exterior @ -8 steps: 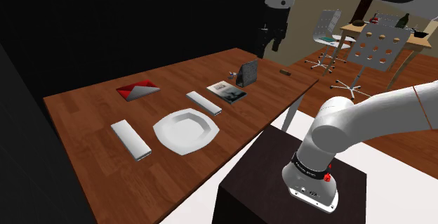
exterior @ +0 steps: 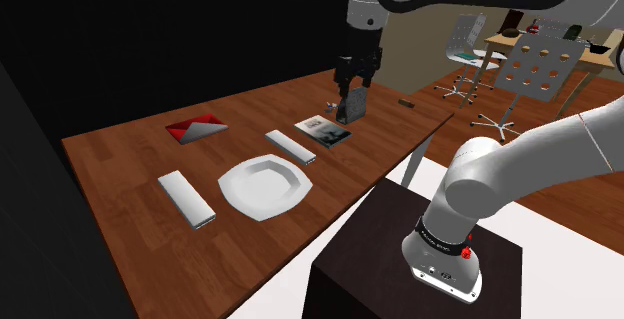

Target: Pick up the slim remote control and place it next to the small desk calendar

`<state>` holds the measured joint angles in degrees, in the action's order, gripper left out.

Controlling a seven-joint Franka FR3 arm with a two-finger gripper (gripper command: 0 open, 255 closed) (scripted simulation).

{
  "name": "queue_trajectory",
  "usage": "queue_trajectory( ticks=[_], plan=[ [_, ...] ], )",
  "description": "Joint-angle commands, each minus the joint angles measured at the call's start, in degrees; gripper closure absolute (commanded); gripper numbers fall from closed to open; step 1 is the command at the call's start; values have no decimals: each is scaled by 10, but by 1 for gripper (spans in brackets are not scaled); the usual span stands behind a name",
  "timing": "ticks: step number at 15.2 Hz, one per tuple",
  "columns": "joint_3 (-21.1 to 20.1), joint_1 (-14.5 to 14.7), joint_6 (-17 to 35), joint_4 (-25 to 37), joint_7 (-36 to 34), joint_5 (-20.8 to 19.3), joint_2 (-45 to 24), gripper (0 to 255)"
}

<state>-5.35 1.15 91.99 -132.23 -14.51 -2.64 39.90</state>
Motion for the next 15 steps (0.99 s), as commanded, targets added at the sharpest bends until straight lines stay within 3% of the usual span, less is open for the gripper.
queue_trajectory(
  ticks=[1,8,15],
  plan=[
    [-16,6,23,0,-19,12,-24,0],
    [-74,24,102,20,-85,39,-125,0],
    [-128,37,169,73,-153,41,-248,0]
  ],
)
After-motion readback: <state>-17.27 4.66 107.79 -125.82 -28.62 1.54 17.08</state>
